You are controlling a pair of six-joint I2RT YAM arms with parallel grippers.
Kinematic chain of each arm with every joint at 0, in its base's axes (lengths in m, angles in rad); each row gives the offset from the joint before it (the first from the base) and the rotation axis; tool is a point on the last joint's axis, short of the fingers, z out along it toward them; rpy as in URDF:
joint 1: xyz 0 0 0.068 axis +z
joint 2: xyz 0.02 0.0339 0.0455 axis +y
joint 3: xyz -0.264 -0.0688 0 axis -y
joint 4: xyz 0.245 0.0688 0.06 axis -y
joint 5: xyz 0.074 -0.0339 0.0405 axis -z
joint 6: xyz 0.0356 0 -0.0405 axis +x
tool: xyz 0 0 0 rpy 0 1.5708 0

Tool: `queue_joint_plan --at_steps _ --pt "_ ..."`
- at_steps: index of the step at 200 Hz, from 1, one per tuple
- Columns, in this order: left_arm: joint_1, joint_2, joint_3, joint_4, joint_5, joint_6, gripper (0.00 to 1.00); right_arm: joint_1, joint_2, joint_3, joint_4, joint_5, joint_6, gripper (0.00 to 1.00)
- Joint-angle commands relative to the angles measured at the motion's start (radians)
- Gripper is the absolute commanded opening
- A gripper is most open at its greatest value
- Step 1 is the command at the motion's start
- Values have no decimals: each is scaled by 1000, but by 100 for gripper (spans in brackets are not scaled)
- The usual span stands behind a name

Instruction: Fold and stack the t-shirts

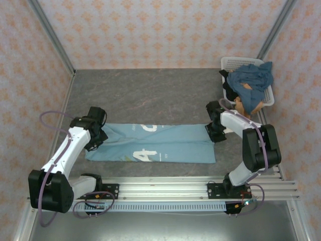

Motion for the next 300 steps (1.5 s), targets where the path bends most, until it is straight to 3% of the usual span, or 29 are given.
queue_joint_plan --at_steps 1,90,125,158,239,300 --pt "-9 -1 25 -12 -66 2 0 -4 -50 33 -88 51 -38 1" --pt "-18 -22 7 -25 -104 -16 0 21 -157 -86 -115 5 -82 3" --pt "-22 -20 -45 4 -78 -36 0 25 -105 -132 -57 -26 -91 18" --pt "-23 -22 -50 -5 -32 -61 0 25 -108 -79 -88 42 -143 37" --pt "-39 -178 -92 -78 32 -162 0 43 -102 38 -51 84 -246 36" --pt "-84 -219 -152 -93 42 -189 0 79 39 109 58 45 -251 33"
